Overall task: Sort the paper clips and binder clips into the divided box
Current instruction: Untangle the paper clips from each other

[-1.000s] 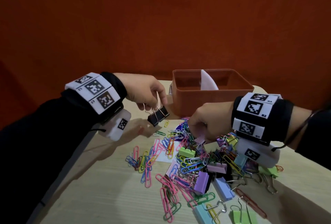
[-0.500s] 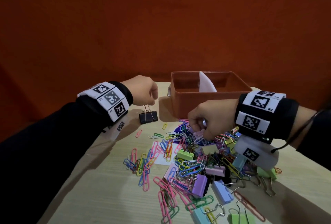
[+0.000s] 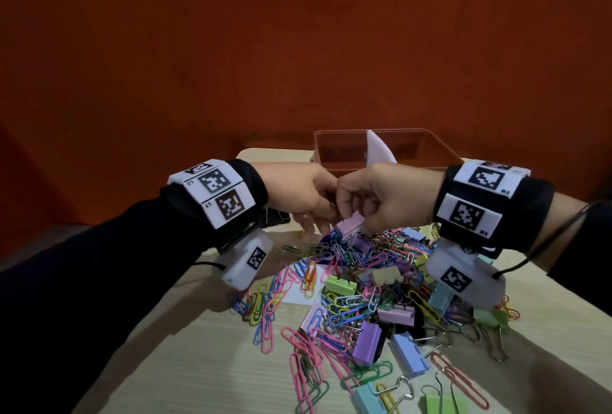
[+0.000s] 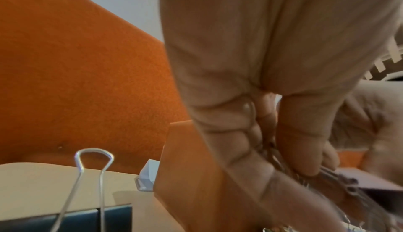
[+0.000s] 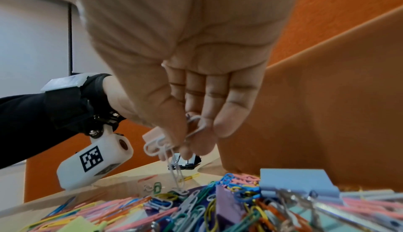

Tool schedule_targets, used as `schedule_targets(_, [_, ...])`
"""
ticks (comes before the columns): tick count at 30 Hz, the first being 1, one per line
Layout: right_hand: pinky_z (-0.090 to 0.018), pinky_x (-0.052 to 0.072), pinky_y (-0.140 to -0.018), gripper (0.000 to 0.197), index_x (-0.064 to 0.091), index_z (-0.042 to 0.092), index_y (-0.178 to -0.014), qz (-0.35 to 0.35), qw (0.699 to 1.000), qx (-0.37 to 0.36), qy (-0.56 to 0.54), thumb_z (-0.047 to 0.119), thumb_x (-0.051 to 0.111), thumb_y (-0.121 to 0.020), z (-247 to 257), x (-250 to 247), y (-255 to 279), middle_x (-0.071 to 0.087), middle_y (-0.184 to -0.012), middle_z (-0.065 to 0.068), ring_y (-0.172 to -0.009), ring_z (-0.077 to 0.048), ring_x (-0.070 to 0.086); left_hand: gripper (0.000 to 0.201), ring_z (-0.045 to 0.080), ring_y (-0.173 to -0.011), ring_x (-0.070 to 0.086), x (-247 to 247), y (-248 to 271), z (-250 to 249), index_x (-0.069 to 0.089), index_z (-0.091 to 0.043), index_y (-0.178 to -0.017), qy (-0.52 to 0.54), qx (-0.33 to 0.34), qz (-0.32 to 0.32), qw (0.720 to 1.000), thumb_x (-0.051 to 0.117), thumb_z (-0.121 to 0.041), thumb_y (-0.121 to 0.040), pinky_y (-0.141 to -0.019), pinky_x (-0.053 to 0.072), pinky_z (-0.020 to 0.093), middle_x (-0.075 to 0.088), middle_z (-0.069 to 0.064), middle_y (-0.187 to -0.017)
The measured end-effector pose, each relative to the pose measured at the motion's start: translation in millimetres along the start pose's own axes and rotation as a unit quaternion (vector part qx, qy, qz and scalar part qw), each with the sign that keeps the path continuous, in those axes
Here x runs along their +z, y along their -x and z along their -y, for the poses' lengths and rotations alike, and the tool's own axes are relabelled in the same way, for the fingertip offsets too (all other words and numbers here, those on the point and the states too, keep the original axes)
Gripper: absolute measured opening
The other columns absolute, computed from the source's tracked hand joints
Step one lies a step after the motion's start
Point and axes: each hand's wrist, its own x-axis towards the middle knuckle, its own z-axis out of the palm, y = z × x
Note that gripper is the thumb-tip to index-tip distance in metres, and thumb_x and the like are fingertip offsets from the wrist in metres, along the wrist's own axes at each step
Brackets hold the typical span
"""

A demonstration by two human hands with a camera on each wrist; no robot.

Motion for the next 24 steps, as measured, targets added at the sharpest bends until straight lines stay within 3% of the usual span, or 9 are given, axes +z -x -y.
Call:
schedule_targets(4, [-0.013, 0.039, -0.049, 0.031, 0.057, 0.020, -0.086, 0.003, 1.000, 0.006, 0.007, -0.002, 0.073, -0.071, -2, 4, -2, 0.054, -0.073, 0.007, -0.051, 0.001, 0.047, 0.021, 0.016, -0.076, 0.066, -6, 5, 0, 0.060, 0.005, -0.113, 0.026, -0.012, -0.019, 0.999, 0.053, 0.005, -0.093, -0.064, 0.057, 0.022, 0.066, 0.011, -0.087])
schedule_targets(8, [-0.029, 0.046, -0.057, 0.042, 0.050, 0.021, -0.090, 0.005, 0.999, 0.023, -0.033, -0.006, 0.075, -0.068, -4, 11, -4, 0.058, -0.080, -0.001, -0.057, -0.009, 0.052, 0.014, 0.007, -0.063, 0.067, -6, 7, 2, 0.063, 0.002, -0.103, 0.046, -0.009, -0.049, 0.998, 0.054, 0.003, -0.093, -0.059, 0.055, 0.019, 0.067, 0.008, -0.079])
schedule_targets(11, [-0.031, 0.049, -0.059, 0.047, 0.044, 0.021, -0.094, 0.000, 0.998, 0.029, -0.062, -0.011, 0.070, -0.071, -4, 12, -4, 0.061, -0.079, -0.003, -0.059, -0.012, 0.057, 0.012, 0.007, -0.056, 0.066, -7, 9, 5, 0.063, 0.001, -0.099, 0.047, -0.022, -0.081, 0.995, 0.054, 0.005, -0.093, -0.054, 0.055, 0.018, 0.066, 0.010, -0.074])
schedule_targets(14, [-0.029, 0.050, -0.062, 0.051, 0.043, 0.024, -0.102, 0.004, 0.998, 0.035, -0.050, -0.010, 0.067, -0.073, -5, 11, -4, 0.066, -0.084, -0.002, -0.063, -0.012, 0.061, 0.011, 0.009, -0.054, 0.066, -14, 16, 6, 0.064, -0.001, -0.093, 0.029, -0.045, -0.119, 0.991, 0.055, 0.004, -0.092, -0.052, 0.055, 0.019, 0.066, 0.014, -0.075])
schedule_targets(19, [-0.022, 0.049, -0.067, 0.050, 0.057, 0.028, -0.112, 0.029, 0.998, 0.050, 0.008, -0.007, 0.063, -0.076, -7, 9, -4, 0.071, -0.094, 0.001, -0.055, 0.008, 0.055, 0.017, 0.009, -0.052, 0.059, -36, 33, 15, 0.071, -0.007, -0.087, -0.039, -0.101, -0.174, 0.979, 0.056, -0.002, -0.092, -0.051, 0.052, 0.019, 0.065, 0.004, -0.065])
schedule_targets(22, [-0.010, 0.044, -0.063, 0.047, 0.063, 0.028, -0.110, 0.034, 0.997, 0.046, 0.055, -0.006, 0.057, -0.078, -5, 8, -4, 0.070, -0.091, 0.005, -0.066, 0.004, 0.057, 0.014, 0.007, -0.049, 0.056, -48, 43, 26, 0.072, -0.006, -0.086, -0.084, -0.149, -0.194, 0.966, 0.060, -0.007, -0.091, -0.050, 0.050, 0.018, 0.064, 0.003, -0.063])
schedule_targets(24, [-0.009, 0.043, -0.062, 0.047, 0.066, 0.028, -0.107, 0.035, 0.995, 0.040, 0.081, -0.007, 0.050, -0.080, -5, 8, -5, 0.068, -0.085, 0.006, -0.069, 0.002, 0.057, 0.012, 0.010, -0.051, 0.057, -54, 48, 35, 0.072, -0.006, -0.085, -0.110, -0.178, -0.202, 0.957, 0.062, -0.009, -0.090, -0.050, 0.049, 0.019, 0.066, 0.006, -0.067])
